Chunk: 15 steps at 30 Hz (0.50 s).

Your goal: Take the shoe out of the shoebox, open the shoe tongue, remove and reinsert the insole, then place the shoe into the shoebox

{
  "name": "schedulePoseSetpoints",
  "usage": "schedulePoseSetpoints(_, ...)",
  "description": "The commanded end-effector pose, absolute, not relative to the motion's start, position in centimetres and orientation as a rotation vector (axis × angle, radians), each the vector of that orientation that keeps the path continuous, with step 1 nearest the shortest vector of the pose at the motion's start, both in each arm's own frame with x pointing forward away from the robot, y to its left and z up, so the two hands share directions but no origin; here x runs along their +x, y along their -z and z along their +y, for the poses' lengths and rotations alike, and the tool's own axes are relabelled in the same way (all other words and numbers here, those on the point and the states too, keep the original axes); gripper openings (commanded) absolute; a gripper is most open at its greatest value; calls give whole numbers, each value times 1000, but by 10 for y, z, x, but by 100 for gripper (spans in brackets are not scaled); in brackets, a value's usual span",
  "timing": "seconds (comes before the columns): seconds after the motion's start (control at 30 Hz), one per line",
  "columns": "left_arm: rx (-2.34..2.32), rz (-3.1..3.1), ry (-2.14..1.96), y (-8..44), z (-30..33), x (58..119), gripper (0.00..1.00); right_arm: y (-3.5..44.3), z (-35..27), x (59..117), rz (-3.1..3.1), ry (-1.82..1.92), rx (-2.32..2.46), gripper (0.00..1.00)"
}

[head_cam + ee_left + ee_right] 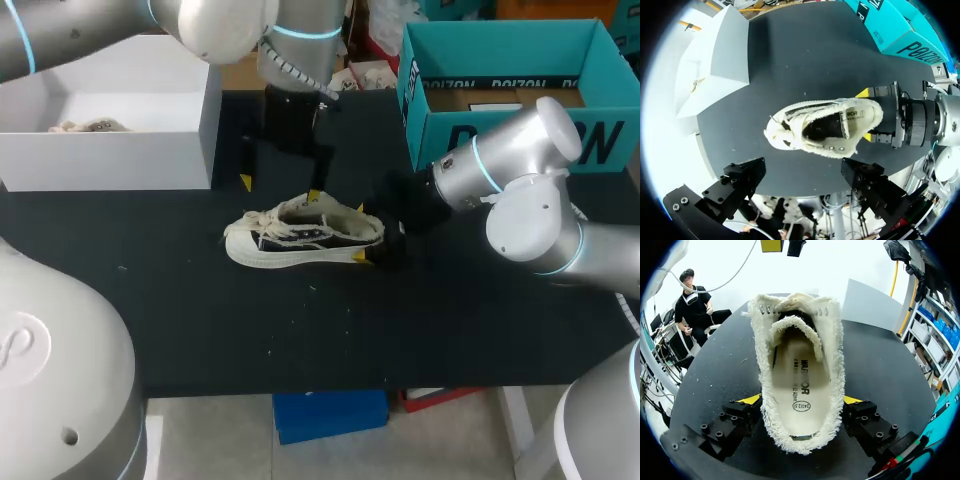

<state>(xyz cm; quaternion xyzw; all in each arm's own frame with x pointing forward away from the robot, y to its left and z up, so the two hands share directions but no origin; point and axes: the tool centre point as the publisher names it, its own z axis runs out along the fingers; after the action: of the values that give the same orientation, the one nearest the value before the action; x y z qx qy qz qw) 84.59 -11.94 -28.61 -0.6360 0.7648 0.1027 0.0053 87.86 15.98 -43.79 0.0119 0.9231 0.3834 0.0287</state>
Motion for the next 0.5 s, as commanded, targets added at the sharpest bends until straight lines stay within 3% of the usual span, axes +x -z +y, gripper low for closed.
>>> schedulePoseSetpoints(0.03,-1966,2320,-405,308,-140,849,100,440,162,879,2850,-1177,40,0)
schedulePoseSetpoints(0.5,-1979,2253,-483,347,-160,859,100,440,162,879,2850,-1177,40,0)
